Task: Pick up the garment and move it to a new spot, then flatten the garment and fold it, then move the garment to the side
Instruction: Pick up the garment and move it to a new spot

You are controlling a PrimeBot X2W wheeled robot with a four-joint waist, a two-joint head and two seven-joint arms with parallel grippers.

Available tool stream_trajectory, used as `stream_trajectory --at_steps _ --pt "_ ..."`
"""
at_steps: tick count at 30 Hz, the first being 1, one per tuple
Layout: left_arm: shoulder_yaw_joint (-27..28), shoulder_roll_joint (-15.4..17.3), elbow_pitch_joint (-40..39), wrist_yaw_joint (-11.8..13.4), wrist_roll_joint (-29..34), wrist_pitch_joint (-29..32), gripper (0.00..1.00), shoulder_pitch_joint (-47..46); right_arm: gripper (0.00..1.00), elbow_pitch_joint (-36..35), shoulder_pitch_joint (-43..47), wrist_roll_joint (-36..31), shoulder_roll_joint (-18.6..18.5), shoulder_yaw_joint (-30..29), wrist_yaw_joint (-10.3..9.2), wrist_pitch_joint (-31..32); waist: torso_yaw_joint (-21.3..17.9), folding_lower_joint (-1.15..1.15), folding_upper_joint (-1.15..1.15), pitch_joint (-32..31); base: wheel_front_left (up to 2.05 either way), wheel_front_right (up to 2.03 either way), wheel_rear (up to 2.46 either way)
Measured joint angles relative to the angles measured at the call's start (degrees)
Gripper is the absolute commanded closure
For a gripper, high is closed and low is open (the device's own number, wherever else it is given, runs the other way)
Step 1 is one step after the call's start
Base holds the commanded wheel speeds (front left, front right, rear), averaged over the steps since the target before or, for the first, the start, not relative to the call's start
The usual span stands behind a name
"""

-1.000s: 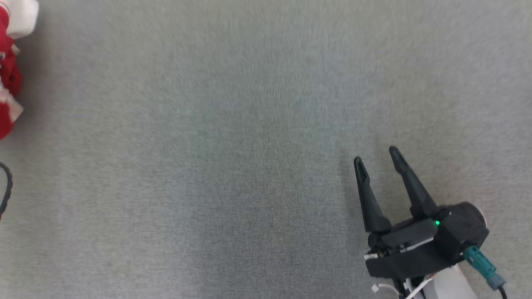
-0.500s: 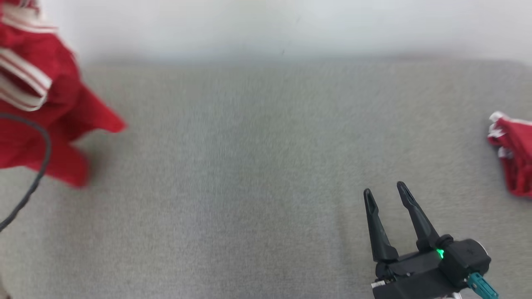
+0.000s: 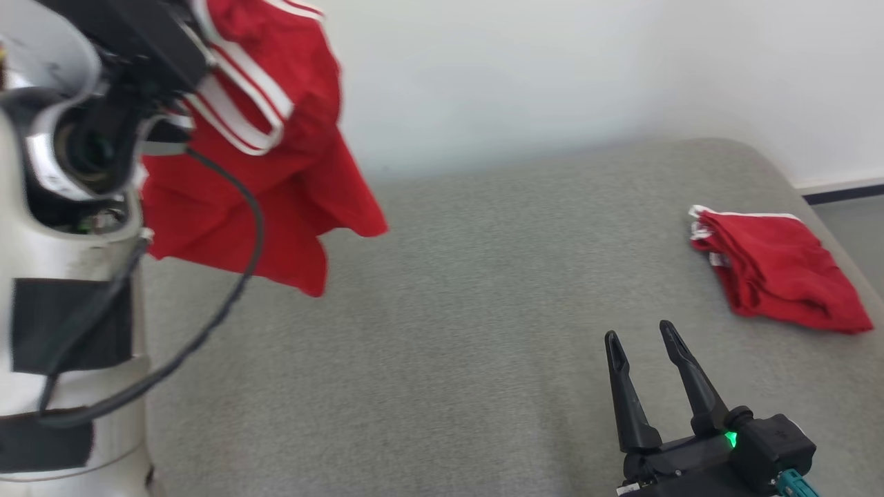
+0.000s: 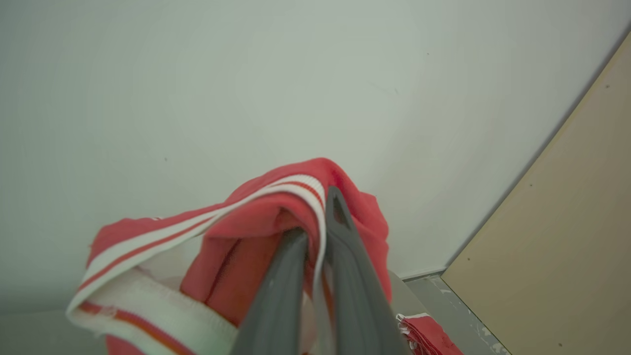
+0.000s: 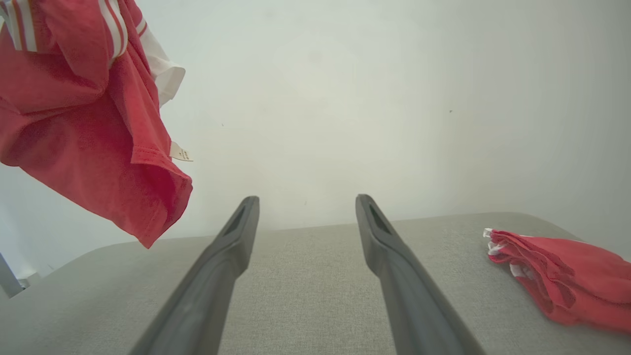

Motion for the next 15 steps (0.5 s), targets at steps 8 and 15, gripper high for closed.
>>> stream_trajectory --at_steps 8,15 --pt "-5.86 -3.92 0.12 -2.0 -0.57 -0.15 1.0 3.82 0.0 -0.9 -0.13 -0.51 0.08 -0.13 -0.01 0.75 -5.78 0.01 0.0 -0.72 0.0 0.0 0.0" --pt "-7.84 -3.96 1.04 -1.96 0.67 -2.5 1.0 12.16 0.0 -1.27 -0.19 -0.42 0.09 0.54 -0.01 1.09 -10.17 0.01 0.0 -0.2 0.0 0.0 0.0"
